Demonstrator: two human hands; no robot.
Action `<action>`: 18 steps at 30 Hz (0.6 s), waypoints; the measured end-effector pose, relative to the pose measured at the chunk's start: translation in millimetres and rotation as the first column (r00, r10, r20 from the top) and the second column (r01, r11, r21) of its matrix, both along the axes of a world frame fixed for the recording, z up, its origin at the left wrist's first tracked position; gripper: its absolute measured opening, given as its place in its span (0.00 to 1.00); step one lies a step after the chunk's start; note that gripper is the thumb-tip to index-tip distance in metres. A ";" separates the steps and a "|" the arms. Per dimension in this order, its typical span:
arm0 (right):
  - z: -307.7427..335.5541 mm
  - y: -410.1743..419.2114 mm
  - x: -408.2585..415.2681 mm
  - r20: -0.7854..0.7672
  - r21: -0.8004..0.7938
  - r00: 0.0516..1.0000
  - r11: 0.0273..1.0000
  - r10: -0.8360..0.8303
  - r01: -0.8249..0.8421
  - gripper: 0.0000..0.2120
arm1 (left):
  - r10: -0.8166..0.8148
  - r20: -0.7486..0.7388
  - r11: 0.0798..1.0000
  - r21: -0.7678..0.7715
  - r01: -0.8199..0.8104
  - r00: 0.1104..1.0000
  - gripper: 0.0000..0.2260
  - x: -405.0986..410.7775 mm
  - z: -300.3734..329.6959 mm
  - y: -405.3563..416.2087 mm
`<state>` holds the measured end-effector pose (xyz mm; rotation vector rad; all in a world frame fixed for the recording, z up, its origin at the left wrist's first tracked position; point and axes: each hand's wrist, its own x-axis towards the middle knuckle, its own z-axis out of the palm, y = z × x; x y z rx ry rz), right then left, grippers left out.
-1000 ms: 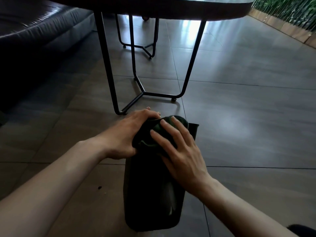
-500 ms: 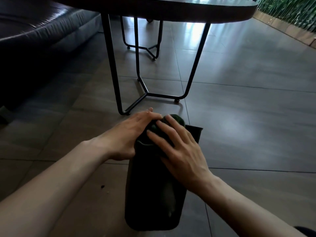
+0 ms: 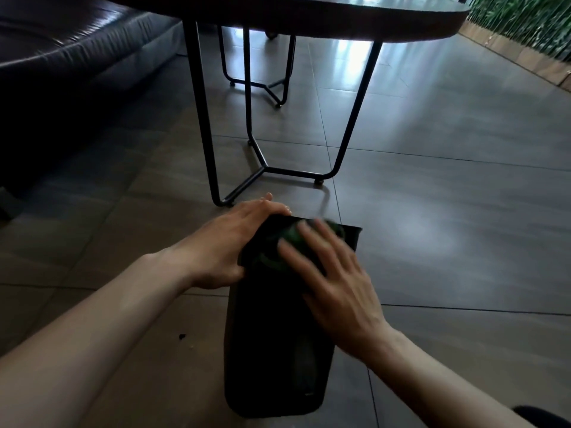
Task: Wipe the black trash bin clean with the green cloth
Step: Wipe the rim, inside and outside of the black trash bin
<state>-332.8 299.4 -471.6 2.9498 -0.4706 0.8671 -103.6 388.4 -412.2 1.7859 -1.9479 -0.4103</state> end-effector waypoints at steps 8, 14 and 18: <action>-79.6 52.9 -37.7 -0.391 -0.304 0.877 0.859 0.281 -0.411 0.32 | 0.051 0.064 0.996 0.065 -0.056 0.997 0.48 10.7 -0.8 5.9; -46.3 16.0 -28.9 -0.309 -0.270 0.909 0.891 0.279 -0.365 0.28 | 0.028 0.058 0.999 0.034 -0.030 0.998 0.48 3.0 1.1 0.9; -5.3 -2.3 9.4 -0.004 -0.036 1.000 0.999 0.004 -0.004 0.30 | 0.004 -0.010 1.000 -0.015 -0.004 1.000 0.41 -1.2 1.4 -1.3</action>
